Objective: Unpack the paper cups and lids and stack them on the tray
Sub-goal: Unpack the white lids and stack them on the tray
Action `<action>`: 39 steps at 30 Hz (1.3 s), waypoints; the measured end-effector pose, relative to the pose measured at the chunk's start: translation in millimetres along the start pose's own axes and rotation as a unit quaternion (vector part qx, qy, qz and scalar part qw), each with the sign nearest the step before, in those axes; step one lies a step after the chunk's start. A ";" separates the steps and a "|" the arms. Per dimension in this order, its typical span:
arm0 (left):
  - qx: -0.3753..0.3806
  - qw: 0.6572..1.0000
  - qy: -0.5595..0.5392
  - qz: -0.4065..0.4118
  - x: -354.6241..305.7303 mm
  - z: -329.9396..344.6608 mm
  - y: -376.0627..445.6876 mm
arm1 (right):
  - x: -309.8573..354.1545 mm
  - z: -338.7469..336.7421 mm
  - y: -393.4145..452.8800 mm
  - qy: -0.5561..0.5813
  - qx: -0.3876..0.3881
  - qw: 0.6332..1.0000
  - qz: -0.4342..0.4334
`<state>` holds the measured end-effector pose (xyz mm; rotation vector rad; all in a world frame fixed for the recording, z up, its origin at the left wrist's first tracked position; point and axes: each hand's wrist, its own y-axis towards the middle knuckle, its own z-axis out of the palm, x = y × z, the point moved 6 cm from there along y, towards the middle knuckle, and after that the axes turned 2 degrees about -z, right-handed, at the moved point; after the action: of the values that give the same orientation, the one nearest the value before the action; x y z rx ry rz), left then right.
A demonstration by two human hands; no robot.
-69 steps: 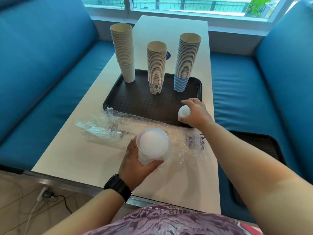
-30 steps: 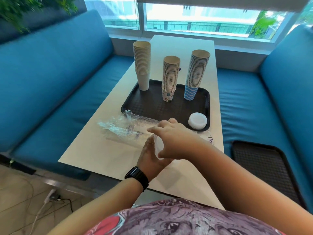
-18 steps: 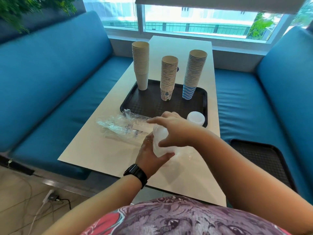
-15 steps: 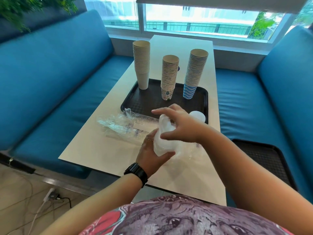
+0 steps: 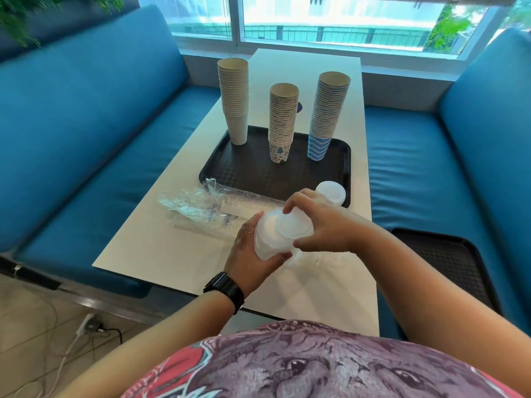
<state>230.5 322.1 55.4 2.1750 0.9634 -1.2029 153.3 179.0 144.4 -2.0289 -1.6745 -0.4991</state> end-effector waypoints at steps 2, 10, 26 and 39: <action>-0.002 1.000 -0.010 -0.005 0.9 1.0 0.6 | -11.3 -13.0 3.3 0.033 -0.034 0.999 0.014; -0.002 0.999 -0.024 -0.027 2.5 4.4 -0.9 | -133.3 -49.4 52.2 -0.026 -0.075 0.972 0.220; -0.008 1.000 0.005 0.005 0.7 3.6 0.9 | -154.7 -18.0 96.9 -0.165 0.065 0.954 0.243; -0.002 1.000 -0.008 -0.011 1.7 5.7 1.3 | -124.5 -29.6 86.3 -0.077 -0.065 0.974 0.201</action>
<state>229.1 317.9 51.2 2.1541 0.9846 -1.2251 214.2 47.8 90.6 -2.4779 -1.2823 -0.3239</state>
